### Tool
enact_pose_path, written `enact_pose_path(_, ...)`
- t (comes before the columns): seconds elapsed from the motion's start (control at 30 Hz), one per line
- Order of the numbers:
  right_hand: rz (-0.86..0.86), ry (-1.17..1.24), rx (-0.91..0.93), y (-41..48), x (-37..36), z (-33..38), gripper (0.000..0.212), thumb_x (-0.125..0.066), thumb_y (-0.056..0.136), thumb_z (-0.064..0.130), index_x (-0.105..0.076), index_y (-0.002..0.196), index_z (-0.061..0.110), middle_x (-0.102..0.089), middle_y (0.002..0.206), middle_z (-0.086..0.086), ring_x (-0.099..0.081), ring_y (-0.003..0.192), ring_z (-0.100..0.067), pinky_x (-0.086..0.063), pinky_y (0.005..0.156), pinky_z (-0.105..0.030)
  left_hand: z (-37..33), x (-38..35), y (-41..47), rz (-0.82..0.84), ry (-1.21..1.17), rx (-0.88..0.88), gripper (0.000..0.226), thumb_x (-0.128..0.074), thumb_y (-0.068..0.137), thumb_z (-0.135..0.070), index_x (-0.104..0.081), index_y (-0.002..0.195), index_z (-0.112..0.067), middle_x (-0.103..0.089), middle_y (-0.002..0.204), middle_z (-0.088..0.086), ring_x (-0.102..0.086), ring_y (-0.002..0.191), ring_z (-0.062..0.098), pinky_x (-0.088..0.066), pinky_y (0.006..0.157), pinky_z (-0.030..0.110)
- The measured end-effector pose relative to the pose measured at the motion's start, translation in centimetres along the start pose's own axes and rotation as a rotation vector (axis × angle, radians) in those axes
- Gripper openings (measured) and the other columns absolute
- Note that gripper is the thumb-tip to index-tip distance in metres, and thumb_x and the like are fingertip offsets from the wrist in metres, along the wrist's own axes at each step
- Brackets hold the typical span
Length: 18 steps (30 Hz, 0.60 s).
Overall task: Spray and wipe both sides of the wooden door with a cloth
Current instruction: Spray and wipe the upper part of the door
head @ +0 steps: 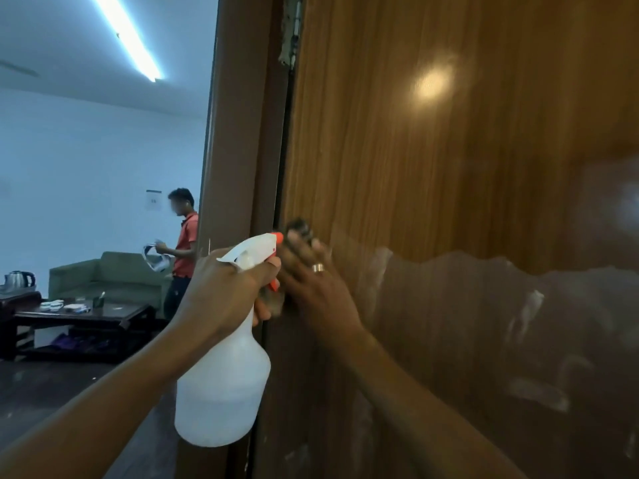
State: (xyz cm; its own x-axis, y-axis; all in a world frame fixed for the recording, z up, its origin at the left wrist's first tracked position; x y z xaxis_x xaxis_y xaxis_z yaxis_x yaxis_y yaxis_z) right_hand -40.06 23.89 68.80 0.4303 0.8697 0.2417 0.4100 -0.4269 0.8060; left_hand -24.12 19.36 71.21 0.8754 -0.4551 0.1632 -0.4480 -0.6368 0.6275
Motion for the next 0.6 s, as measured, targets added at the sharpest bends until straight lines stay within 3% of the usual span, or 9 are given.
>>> enact_pose_path(0.1,0.120,0.011,-0.033,-7.1,-0.1,0.9,0.064,-0.055,0.092,0.021,-0.036,0.153,0.024,-0.027,0.162,-0.003,-0.013,0.153,-0.025,-0.017,0.123,-0.050,0.9,-0.3,-1.1,0.040,-0.023,0.038,0.027,-0.062,0.088,-0.033,-0.064,0.105,-0.012,-0.071,0.071,0.004,-0.066,0.050,0.021,-0.050,0.046,0.022)
enact_pose_path(0.2,0.047,-0.012,-0.184,-8.3,1.6,-1.6,0.063,-0.057,0.092,0.019,-0.038,0.152,0.022,-0.027,0.161,-0.003,-0.020,0.151,-0.027,-0.020,0.122,-0.048,2.2,-0.7,-1.9,0.095,-0.045,0.052,0.031,-0.061,0.089,-0.032,-0.062,0.114,-0.014,-0.072,0.080,0.005,-0.066,0.053,0.029,-0.052,0.050,0.031)
enact_pose_path(0.4,-0.150,0.015,-0.544,-2.2,3.3,-4.7,0.059,-0.049,0.095,0.012,-0.037,0.153,0.017,-0.030,0.161,-0.011,-0.019,0.151,-0.035,-0.018,0.121,-0.052,3.8,-1.7,-3.3,0.094,-0.064,0.101,0.034,-0.062,0.088,-0.033,-0.060,0.117,-0.015,-0.072,0.083,0.006,-0.065,0.053,0.028,-0.052,0.049,0.030)
enact_pose_path(0.47,-0.164,-0.002,-0.507,-0.5,2.7,-3.8,0.059,-0.051,0.093,0.011,-0.041,0.151,0.016,-0.034,0.159,-0.012,-0.022,0.149,-0.036,-0.020,0.119,-0.053,3.9,-1.9,-3.5,0.090,-0.091,0.103,0.035,-0.063,0.088,-0.031,-0.059,0.121,-0.019,-0.072,0.083,0.006,-0.065,0.053,0.029,-0.051,0.048,0.031)
enact_pose_path(0.6,-0.048,0.000,-0.174,-3.8,1.1,-0.4,0.055,-0.062,0.095,0.015,-0.047,0.147,0.018,-0.038,0.157,-0.010,-0.027,0.148,-0.034,-0.023,0.118,-0.053,3.9,-2.5,-4.0,0.086,-0.111,0.082,0.032,-0.062,0.089,-0.033,-0.061,0.118,-0.022,-0.073,0.085,0.009,-0.065,0.055,0.034,-0.053,0.053,0.037)
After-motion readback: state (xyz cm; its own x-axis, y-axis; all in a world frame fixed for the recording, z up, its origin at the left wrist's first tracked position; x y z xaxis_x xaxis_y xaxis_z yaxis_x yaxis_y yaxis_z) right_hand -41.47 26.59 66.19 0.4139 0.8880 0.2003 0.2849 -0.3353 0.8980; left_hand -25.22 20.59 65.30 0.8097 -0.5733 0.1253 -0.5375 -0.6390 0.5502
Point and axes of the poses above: each hand's wrist, its own y-axis towards the middle knuckle, its own x-axis out of the back of the hand, z = x × y, the point moved 4 cm from there along y, towards the middle knuckle
